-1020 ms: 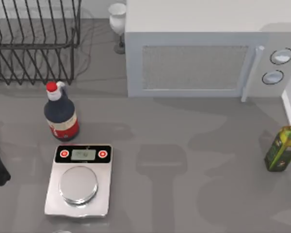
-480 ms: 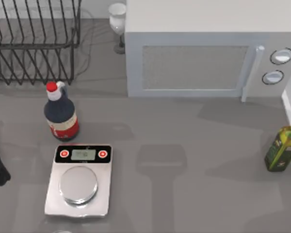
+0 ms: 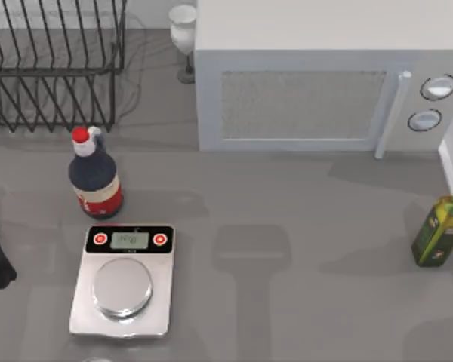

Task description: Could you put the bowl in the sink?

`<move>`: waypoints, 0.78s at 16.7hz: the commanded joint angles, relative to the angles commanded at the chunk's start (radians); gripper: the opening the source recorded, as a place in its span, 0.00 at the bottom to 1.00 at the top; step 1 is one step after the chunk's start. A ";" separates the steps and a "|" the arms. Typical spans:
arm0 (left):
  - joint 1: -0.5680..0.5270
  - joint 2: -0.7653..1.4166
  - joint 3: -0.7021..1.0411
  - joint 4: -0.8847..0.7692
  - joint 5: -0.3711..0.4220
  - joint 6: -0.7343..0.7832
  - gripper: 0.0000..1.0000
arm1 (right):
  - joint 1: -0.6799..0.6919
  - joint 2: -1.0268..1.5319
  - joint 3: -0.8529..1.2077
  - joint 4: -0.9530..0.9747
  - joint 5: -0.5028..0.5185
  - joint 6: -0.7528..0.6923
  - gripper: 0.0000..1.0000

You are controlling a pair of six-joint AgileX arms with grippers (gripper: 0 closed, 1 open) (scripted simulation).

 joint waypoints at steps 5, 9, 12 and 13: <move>0.000 0.000 0.000 0.000 0.000 0.000 1.00 | -0.008 0.304 -0.038 0.364 0.003 -0.005 0.00; 0.000 0.000 0.000 0.000 0.000 0.000 1.00 | -0.003 0.519 -0.077 0.623 0.006 -0.008 0.00; 0.000 0.000 0.000 0.000 0.000 0.000 1.00 | 0.001 0.601 -0.096 0.708 0.008 -0.007 0.00; 0.000 0.000 0.000 0.000 0.000 0.000 1.00 | 0.001 0.608 -0.098 0.715 0.009 -0.006 0.00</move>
